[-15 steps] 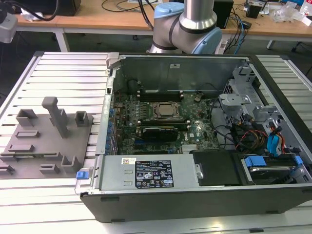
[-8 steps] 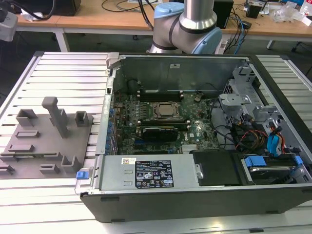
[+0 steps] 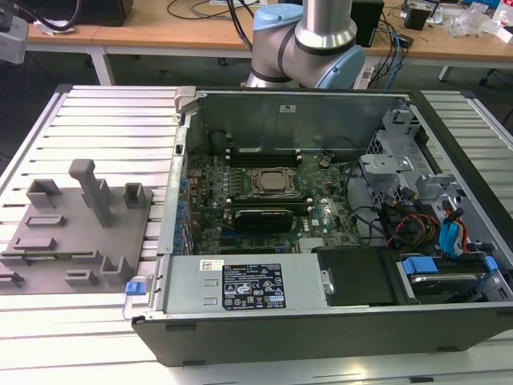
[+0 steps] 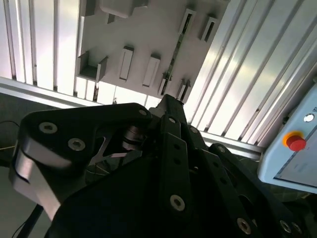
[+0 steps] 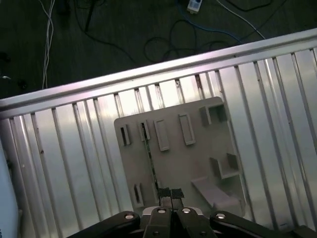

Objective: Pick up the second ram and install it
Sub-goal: 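Pick up the second ram and move it above second insertion slot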

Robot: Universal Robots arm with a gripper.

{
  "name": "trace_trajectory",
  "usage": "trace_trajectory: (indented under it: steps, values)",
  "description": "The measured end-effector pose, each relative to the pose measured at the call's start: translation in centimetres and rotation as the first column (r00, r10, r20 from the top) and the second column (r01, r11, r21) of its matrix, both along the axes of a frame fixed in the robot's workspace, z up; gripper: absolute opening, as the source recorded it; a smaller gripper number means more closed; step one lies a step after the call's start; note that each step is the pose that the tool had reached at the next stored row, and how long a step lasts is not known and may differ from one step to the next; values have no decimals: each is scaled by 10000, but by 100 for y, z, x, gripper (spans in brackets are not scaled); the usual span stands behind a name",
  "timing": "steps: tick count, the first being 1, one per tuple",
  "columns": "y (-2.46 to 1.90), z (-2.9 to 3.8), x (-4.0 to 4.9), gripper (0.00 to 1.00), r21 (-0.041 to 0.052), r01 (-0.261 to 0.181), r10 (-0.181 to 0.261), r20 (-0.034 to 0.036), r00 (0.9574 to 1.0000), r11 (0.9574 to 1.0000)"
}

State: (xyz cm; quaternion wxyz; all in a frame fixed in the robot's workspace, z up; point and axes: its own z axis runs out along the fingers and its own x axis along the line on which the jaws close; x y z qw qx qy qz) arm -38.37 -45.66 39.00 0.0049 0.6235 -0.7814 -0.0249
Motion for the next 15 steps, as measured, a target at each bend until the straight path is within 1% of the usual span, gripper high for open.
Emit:
trace_trajectory:
  steps: [5, 8, 10, 11, 15]
  values:
    - [0, 0, 0, 11, 0, -487, 487, 0, 9988, 9988]
    - [0, 0, 0, 11, 0, -799, 799, 0, 9968, 9968]
    - [0, 0, 0, 11, 0, -1055, 1055, 1, 9944, 9944]
    - [0, 0, 0, 11, 0, -1102, 1102, 0, 9939, 9939]
    - [0, 0, 0, 11, -4, -1510, 1510, 0, 9885, 9885]
